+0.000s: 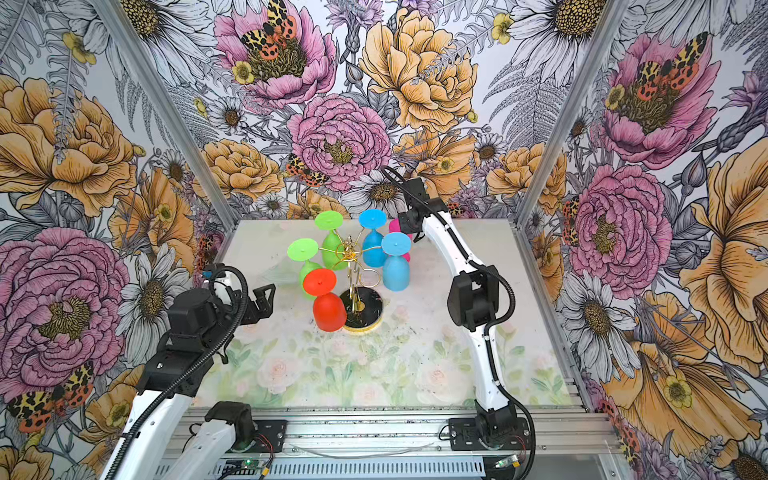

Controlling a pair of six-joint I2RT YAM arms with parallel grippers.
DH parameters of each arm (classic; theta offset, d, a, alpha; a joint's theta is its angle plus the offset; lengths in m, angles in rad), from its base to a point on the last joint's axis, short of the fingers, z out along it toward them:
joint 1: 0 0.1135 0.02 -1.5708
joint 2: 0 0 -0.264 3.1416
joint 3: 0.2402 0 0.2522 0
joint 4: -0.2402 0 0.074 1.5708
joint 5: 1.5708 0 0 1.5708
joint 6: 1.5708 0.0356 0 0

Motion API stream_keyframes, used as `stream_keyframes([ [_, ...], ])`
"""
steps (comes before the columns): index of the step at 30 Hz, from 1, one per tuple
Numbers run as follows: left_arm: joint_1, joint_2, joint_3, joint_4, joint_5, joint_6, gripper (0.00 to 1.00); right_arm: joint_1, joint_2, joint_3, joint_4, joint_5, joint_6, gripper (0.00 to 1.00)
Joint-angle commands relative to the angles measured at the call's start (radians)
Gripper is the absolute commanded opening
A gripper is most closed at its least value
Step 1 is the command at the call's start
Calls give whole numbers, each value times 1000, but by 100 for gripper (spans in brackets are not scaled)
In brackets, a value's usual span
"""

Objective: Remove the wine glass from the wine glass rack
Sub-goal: 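Lower the magenta glass upright onto the table beyond the rack and open the right gripper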

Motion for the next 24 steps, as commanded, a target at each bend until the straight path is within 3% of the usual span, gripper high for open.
stream_keyframes([
  [1,7,-5,-13,25,24,-9,99,2,17,32,14,9,-13,0],
  [16,7,3,-17,24,38,-29,99,-5,-25,13,11,-36,-7,29],
  [18,7,9,-18,27,42,-36,99,-8,-44,0,11,-33,-2,35],
  [21,9,19,-24,36,62,-43,99,-24,-88,-23,9,-52,12,52],
  [24,11,16,-21,30,57,-39,99,-44,-141,-51,7,-102,33,59],
])
